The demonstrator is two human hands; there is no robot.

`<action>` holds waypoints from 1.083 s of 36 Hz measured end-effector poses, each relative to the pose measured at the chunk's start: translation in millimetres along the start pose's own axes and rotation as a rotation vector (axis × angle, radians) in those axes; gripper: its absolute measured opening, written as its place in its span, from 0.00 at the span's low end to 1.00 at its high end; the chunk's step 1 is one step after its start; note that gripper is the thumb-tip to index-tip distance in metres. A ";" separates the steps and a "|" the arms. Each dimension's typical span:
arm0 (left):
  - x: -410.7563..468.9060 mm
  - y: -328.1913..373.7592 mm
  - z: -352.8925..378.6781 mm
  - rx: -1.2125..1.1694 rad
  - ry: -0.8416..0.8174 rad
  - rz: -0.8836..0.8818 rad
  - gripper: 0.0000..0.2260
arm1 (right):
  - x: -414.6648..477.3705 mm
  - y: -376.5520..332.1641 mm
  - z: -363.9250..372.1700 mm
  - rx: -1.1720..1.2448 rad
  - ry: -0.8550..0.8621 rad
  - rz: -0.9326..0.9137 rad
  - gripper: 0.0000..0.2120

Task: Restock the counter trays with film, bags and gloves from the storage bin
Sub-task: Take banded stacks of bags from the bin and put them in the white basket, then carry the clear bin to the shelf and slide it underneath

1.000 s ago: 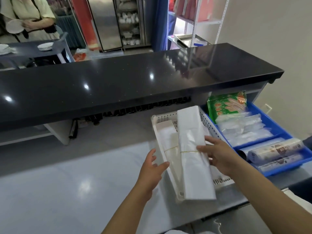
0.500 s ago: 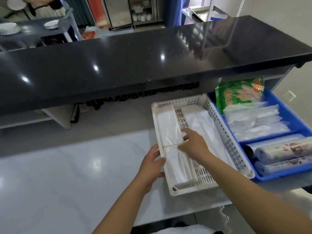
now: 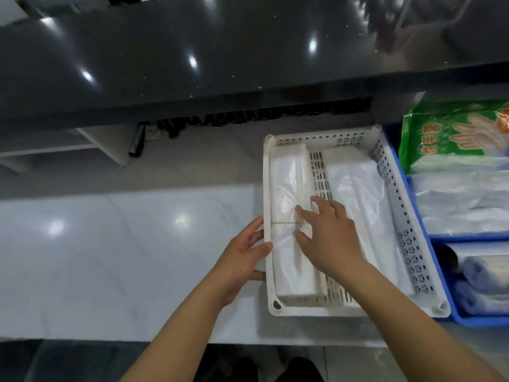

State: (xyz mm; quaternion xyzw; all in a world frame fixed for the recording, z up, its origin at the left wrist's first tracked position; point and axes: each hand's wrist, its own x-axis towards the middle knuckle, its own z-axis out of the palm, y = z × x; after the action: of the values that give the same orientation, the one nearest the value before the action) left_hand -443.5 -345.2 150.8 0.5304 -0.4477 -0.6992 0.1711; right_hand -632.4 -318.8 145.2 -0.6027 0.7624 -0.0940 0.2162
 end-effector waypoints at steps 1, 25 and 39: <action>0.4 -0.7 -0.1 -0.002 0.002 -0.001 0.21 | 0.6 0.7 -0.8 -0.002 -0.008 -0.007 0.23; -247.1 -154.5 -94.2 0.517 0.643 0.287 0.32 | -182.9 -157.8 42.3 0.139 0.082 -0.433 0.29; -415.7 -445.0 -133.3 0.155 1.032 -0.358 0.41 | -327.2 -226.7 244.7 -0.192 -0.536 -0.585 0.37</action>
State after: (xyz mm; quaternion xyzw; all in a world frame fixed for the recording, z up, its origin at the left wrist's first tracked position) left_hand -61.9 132.9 31.2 0.8832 -0.2586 -0.3317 0.2074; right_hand -266.0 -34.2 90.0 -0.8148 0.4806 0.0804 0.3141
